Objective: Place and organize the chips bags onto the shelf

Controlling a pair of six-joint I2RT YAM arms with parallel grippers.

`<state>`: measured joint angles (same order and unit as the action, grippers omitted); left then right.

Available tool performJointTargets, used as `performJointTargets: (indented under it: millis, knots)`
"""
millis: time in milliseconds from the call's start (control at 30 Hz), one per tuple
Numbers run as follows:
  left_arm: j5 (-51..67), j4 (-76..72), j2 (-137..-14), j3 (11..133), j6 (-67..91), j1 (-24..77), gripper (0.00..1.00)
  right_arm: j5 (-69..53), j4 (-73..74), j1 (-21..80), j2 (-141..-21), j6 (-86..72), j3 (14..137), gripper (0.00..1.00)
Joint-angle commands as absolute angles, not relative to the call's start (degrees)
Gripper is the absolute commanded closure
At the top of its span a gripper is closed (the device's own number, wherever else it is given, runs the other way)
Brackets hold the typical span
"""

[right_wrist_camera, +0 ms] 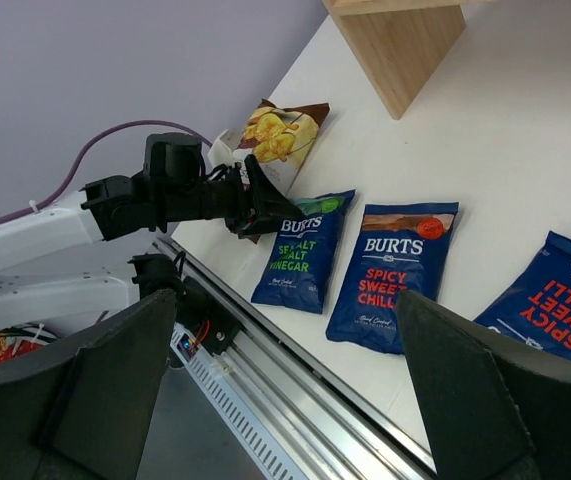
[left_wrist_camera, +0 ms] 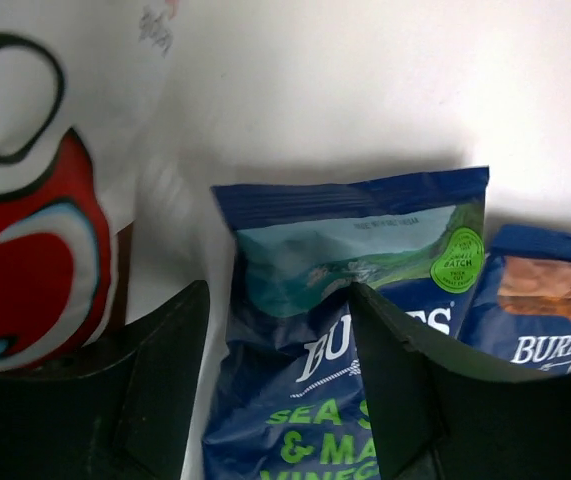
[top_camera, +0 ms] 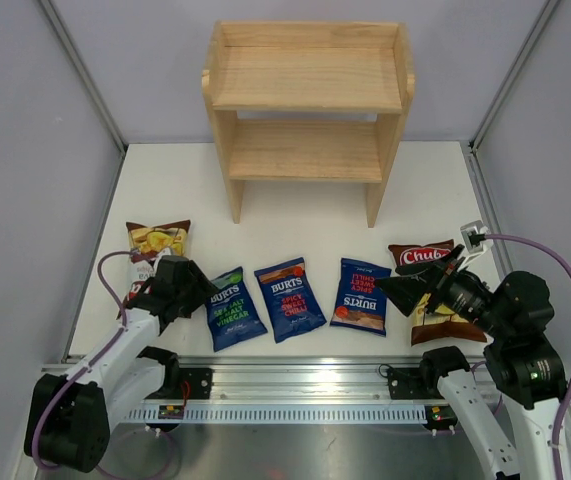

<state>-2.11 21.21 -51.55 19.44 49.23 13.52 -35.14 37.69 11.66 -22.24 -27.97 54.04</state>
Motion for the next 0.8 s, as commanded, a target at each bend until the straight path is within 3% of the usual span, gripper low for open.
performJointTargets:
  millis: [0,167,233,267,400,667,767]
  knots:
    - [-3.87,15.04,-53.08,17.14,49.74,13.71,0.38,-36.74,34.81,11.51,-22.32,-29.0,53.62,0.01]
    - [-3.52,12.84,-50.2,13.63,51.32,13.97,0.37,-37.88,31.48,11.51,-22.5,-31.37,50.81,0.01]
    - [-3.78,12.57,-47.74,12.49,52.9,13.97,0.43,-39.63,29.54,11.51,-22.67,-33.65,49.4,0.0]
    - [-3.95,12.57,-44.59,11.0,53.78,13.97,0.54,-40.33,27.36,11.51,-22.76,-34.71,47.83,0.01]
    - [-4.65,13.27,-35.46,8.44,57.47,14.15,0.73,-44.11,22.51,11.51,-23.03,-38.05,44.04,0.0]
    - [-5.63,22.32,-26.81,15.19,57.75,14.24,1.0,-49.03,9.63,11.51,-22.76,-47.09,34.4,0.01]
    - [-2.74,21.72,-25.75,19.15,57.48,14.24,1.0,-50.19,-2.86,11.51,-22.85,-55.79,26.91,0.01]
